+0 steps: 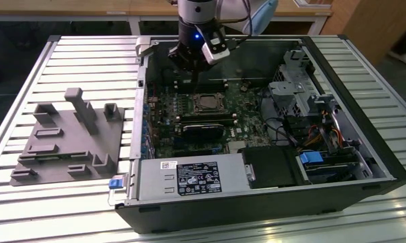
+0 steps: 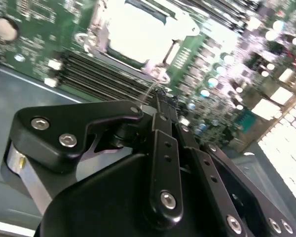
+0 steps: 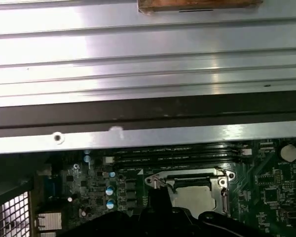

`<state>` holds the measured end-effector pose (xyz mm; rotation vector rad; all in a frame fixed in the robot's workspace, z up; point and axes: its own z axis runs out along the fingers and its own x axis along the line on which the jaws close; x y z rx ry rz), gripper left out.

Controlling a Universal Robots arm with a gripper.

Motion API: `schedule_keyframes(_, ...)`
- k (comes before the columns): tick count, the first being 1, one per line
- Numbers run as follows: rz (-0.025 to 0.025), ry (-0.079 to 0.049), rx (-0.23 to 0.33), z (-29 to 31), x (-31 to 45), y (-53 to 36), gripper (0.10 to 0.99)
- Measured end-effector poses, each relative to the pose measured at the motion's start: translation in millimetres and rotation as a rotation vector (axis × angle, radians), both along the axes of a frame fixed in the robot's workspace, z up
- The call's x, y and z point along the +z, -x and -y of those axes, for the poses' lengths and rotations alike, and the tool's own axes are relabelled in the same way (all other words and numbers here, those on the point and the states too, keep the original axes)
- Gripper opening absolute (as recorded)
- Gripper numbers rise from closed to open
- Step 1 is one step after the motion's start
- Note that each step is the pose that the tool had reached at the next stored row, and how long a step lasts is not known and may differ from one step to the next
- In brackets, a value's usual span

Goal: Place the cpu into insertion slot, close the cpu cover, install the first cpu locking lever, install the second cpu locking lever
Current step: 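Install the first cpu locking lever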

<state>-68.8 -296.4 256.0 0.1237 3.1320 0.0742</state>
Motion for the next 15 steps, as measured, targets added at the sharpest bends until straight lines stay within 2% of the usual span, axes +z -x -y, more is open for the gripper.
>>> schedule_keyframes(3, -0.0003, 0.0, 0.0, -0.3, -1.2, -10.8, 0.106)
schedule_keyframes(6, 0.0006, -0.001, 0.0, -0.2, -2.9, -13.1, 0.106)
schedule_keyframes(8, 0.0056, -0.004, 0.001, 0.4, -3.9, -13.0, 0.106)
schedule_keyframes(11, 0.0168, -0.005, 0.01, 0.6, -5.8, -13.2, 0.106)
schedule_keyframes(13, 0.0211, -0.005, 0.025, 0.7, -7.6, -13.1, 0.106)
schedule_keyframes(15, 0.0223, -0.005, 0.029, 0.0, -11.2, -13.9, 0.106)
